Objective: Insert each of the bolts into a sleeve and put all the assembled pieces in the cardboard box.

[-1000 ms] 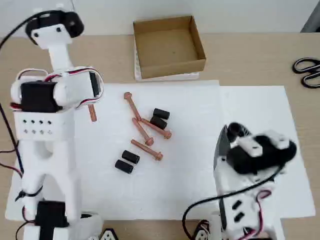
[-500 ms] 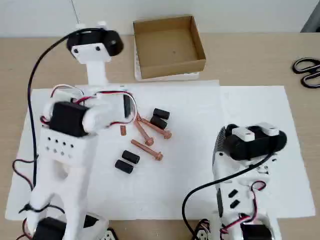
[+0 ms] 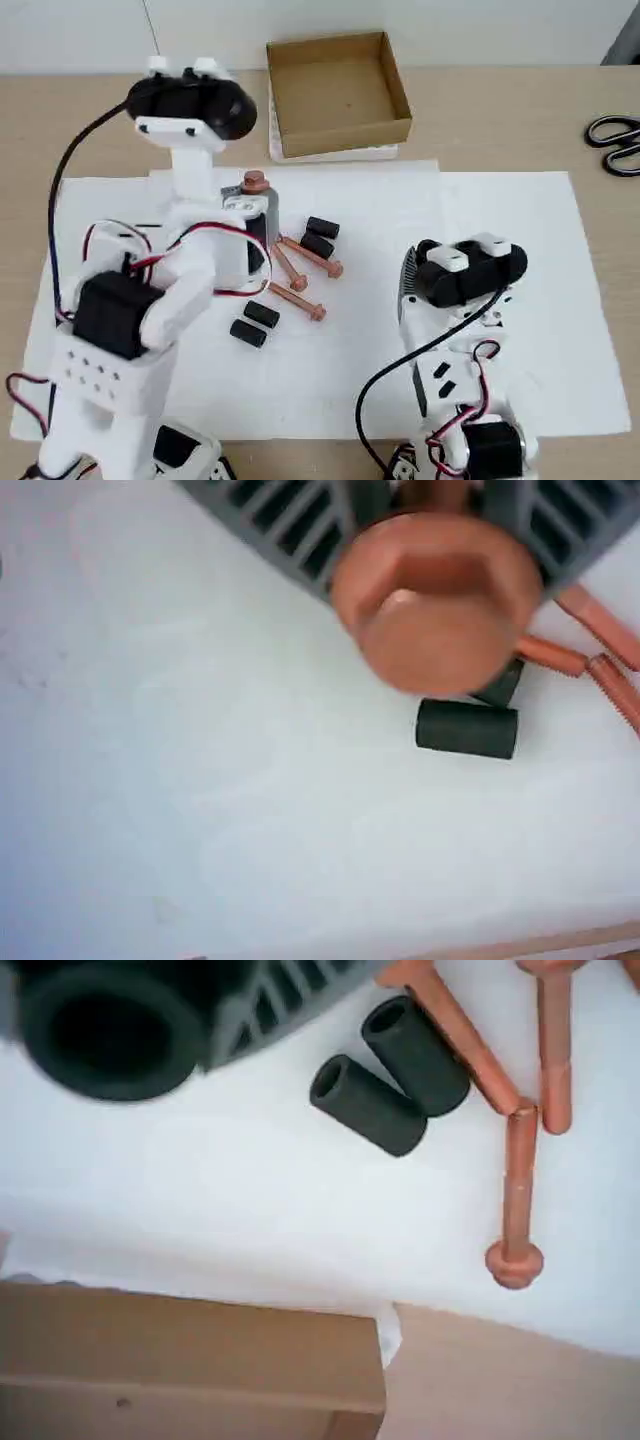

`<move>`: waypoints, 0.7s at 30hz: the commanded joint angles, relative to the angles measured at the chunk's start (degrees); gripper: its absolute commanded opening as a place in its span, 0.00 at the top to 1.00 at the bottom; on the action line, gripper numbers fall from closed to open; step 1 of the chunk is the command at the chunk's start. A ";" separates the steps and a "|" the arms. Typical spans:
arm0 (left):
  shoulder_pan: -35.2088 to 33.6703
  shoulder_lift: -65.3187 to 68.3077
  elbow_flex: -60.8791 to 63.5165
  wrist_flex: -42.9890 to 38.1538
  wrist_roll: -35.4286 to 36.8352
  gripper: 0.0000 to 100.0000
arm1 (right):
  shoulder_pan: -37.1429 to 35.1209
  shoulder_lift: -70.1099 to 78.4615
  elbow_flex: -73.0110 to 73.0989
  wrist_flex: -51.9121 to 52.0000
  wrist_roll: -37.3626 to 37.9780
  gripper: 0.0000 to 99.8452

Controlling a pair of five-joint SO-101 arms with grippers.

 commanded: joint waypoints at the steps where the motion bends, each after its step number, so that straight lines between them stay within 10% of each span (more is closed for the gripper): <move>1: 0.44 -2.81 1.27 -2.11 -0.26 0.99 | -0.04 -0.48 2.46 -3.12 -0.44 1.00; 12: 3.78 -3.96 20.88 -23.82 -0.53 0.99 | -12.97 -0.48 6.59 -5.05 -0.09 1.00; 21: 2.90 -10.99 26.86 -25.58 -0.35 0.99 | -13.49 -0.48 8.88 -11.82 -0.18 1.00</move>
